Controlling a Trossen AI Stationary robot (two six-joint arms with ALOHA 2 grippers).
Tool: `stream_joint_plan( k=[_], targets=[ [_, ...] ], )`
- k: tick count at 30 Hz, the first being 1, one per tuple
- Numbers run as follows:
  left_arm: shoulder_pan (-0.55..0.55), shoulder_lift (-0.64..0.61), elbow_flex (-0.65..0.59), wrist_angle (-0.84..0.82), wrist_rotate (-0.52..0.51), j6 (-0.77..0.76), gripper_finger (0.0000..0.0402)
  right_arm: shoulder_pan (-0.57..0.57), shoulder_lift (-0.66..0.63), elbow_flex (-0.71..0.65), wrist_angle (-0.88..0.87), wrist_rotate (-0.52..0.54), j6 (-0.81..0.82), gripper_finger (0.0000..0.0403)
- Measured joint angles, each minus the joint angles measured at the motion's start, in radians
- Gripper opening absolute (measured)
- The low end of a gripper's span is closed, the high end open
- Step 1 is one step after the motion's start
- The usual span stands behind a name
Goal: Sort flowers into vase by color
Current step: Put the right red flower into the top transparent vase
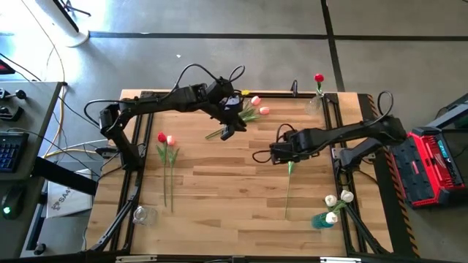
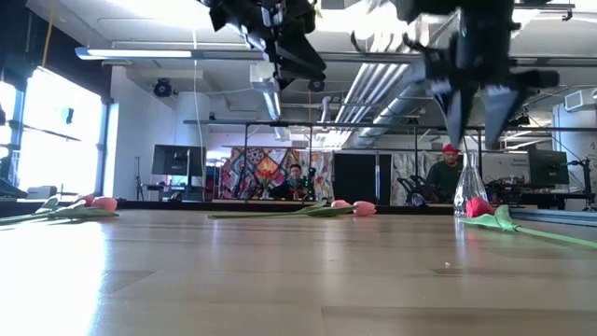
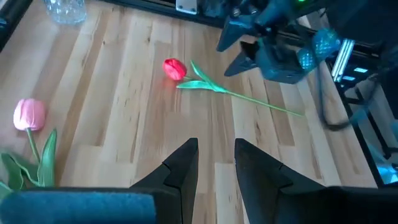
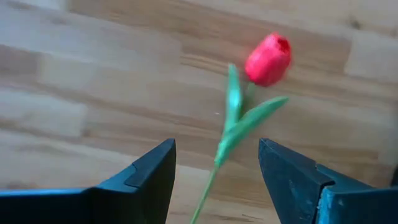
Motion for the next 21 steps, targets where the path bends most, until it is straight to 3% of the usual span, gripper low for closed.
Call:
stream_joint_plan(
  k=[4, 12, 21],
  targets=[
    [-0.003, 0.000, 0.000, -0.034, -0.003, 0.000, 0.0094, -0.007, 0.000, -0.083, 0.045, -0.029, 0.057, 0.0216],
    [-0.014, 0.000, 0.000, -0.041, -0.060, 0.005, 0.0094, -0.053, 0.000, -0.270, 0.297, -0.046, 0.055, 0.0216],
    [-0.014, 0.000, 0.000, -0.047, -0.076, 0.000, 0.0094, -0.109, 0.000, -0.409, 0.405, -0.037, 0.029, 0.0201]
  ],
)
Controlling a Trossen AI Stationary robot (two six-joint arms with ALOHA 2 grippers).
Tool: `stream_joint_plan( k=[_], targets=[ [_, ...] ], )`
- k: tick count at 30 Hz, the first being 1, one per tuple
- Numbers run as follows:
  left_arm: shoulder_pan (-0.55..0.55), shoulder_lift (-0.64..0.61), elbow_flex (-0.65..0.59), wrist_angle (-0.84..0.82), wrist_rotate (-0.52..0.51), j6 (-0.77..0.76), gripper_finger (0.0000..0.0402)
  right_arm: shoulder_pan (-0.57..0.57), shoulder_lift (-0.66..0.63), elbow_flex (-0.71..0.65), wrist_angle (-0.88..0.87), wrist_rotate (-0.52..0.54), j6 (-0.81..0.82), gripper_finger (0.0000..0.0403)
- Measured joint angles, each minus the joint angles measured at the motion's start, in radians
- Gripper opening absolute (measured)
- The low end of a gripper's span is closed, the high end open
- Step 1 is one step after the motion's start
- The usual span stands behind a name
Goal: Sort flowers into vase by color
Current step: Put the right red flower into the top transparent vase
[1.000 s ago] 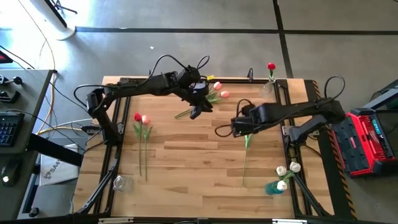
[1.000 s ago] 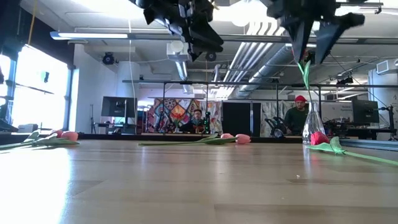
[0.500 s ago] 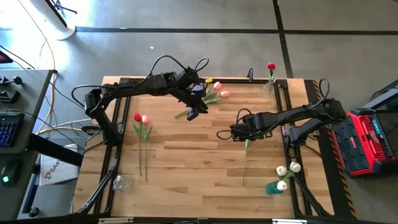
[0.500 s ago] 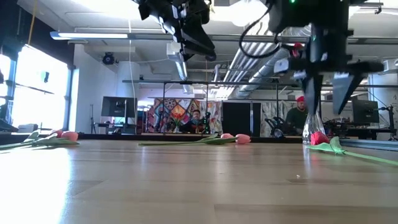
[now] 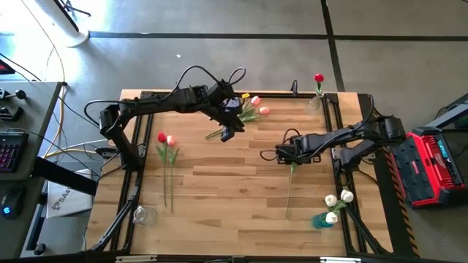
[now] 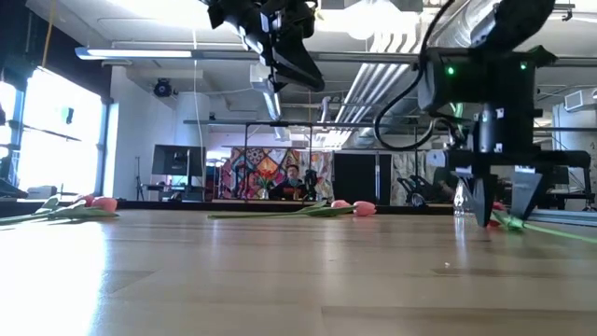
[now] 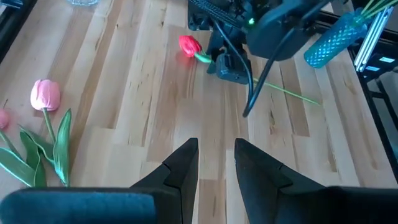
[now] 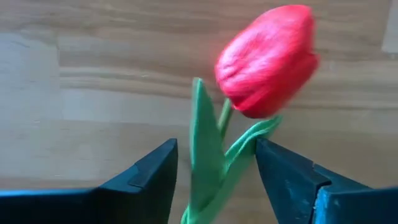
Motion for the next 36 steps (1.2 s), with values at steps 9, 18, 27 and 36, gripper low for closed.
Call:
stream_joint_plan(
  k=[9, 18, 27, 36],
  targets=[
    [0.001, 0.000, 0.000, -0.060, -0.063, 0.000, 0.0094, -0.005, -0.002, -0.021, 0.049, 0.003, -0.060, 0.0103],
    [0.001, 0.000, 0.000, -0.105, -0.097, -0.001, 0.0094, -0.006, -0.005, -0.004, 0.090, -0.010, -0.148, 0.0005],
    [0.001, 0.000, 0.000, -0.116, -0.097, -0.011, 0.0094, -0.005, -0.144, 0.063, 0.096, 0.052, -0.171, 0.0003],
    [0.001, 0.000, 0.000, -0.111, -0.121, -0.019, 0.0094, -0.005, -0.404, 0.122, 0.093, 0.292, -0.244, 0.0002]
  ],
)
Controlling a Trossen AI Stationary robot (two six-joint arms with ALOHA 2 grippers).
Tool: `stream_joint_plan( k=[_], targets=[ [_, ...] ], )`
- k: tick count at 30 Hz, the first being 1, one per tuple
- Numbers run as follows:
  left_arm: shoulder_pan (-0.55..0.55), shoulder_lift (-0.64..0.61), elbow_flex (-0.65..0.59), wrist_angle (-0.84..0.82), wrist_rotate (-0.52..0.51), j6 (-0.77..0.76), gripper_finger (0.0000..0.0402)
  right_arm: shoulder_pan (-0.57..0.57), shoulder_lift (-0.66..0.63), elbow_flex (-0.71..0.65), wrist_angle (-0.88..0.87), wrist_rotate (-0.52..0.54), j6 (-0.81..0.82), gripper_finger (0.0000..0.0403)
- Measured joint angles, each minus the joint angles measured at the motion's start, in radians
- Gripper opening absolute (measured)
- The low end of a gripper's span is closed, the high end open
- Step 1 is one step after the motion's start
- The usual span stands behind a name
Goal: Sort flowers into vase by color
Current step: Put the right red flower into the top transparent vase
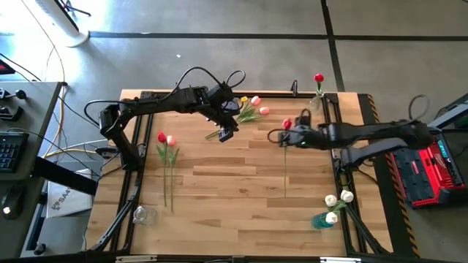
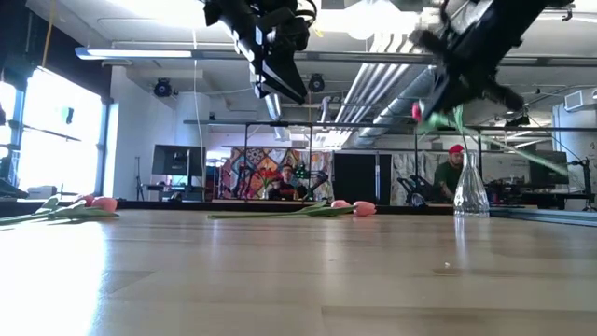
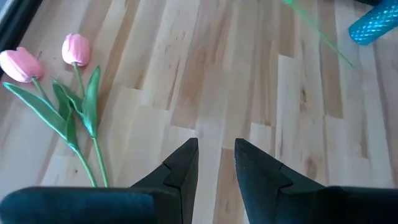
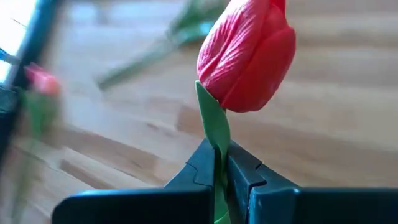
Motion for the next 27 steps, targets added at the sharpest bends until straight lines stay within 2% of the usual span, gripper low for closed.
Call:
stream_joint_plan(
  k=[10, 19, 27],
  targets=[
    [0.003, 0.000, 0.000, 0.030, -0.033, 0.000, 0.0094, 0.000, -0.238, 0.005, 0.003, 0.109, -0.152, 0.0002],
    [0.008, 0.000, 0.000, 0.065, -0.033, -0.001, 0.0094, 0.000, -0.409, 0.005, 0.005, 0.328, -0.332, 0.0002],
    [0.022, 0.000, 0.000, 0.066, -0.034, -0.018, 0.0094, 0.000, -0.463, 0.005, 0.066, 0.517, -0.506, 0.0002]
  ],
)
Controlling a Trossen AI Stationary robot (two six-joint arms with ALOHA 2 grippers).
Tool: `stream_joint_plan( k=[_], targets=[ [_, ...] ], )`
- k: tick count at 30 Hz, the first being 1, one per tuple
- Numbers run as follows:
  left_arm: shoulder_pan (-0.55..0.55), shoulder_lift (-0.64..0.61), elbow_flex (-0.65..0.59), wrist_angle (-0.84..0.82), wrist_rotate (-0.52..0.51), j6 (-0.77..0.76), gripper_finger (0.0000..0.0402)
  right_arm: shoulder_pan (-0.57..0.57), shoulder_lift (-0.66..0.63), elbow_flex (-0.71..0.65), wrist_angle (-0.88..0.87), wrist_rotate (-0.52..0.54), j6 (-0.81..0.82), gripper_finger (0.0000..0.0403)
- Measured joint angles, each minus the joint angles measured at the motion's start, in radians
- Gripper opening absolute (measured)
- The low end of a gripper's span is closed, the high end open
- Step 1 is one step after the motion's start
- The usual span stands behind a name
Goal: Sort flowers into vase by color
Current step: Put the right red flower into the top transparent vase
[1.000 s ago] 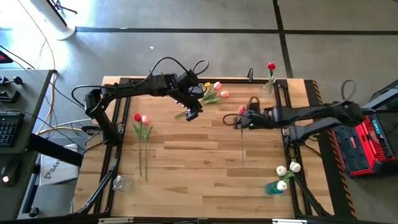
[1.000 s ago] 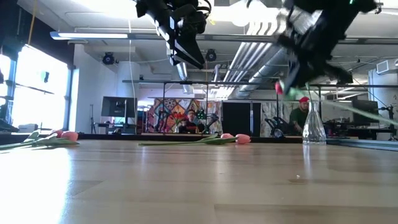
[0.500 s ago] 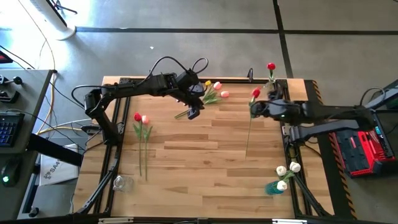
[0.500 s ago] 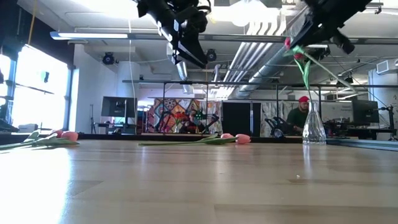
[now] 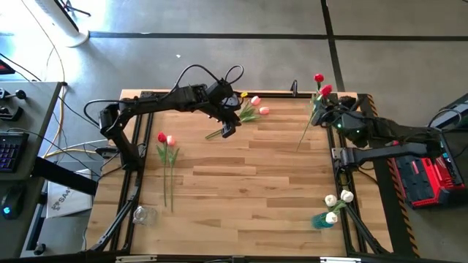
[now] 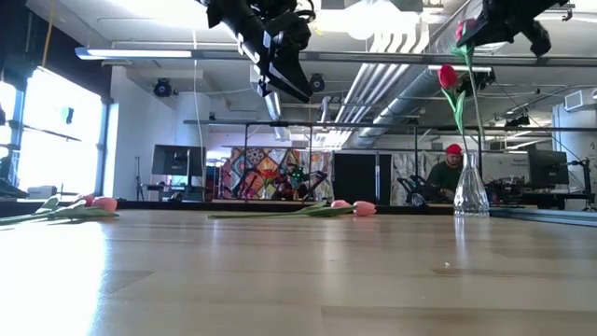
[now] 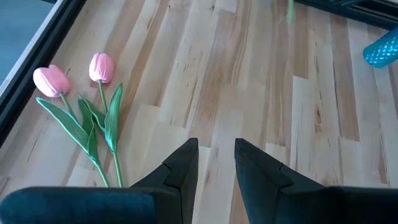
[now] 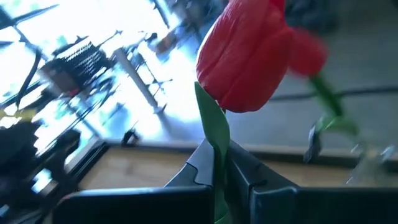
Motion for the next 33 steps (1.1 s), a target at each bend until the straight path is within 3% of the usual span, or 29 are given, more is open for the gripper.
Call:
stream_joint_plan(
  k=[11, 15, 19, 25, 33],
  targets=[
    [0.021, 0.000, 0.000, 0.002, -0.001, -0.018, 0.0094, 0.000, 0.002, 0.001, 0.174, 0.288, -0.395, 0.0002],
    [0.032, 0.000, 0.000, 0.004, 0.000, -0.018, 0.0094, -0.007, 0.002, 0.001, 0.277, 0.472, -0.567, 0.0002],
    [0.043, 0.000, 0.000, 0.029, 0.000, -0.027, 0.0094, -0.067, 0.001, 0.001, 0.335, 0.615, -0.571, 0.0002],
    [0.067, 0.000, 0.000, 0.073, 0.001, -0.049, 0.0094, -0.221, 0.027, 0.001, 0.335, 0.587, -0.475, 0.0002],
    [0.083, 0.000, 0.000, 0.079, 0.002, -0.062, 0.0094, -0.462, 0.098, 0.001, 0.408, 0.381, -0.526, 0.0002]
  ],
)
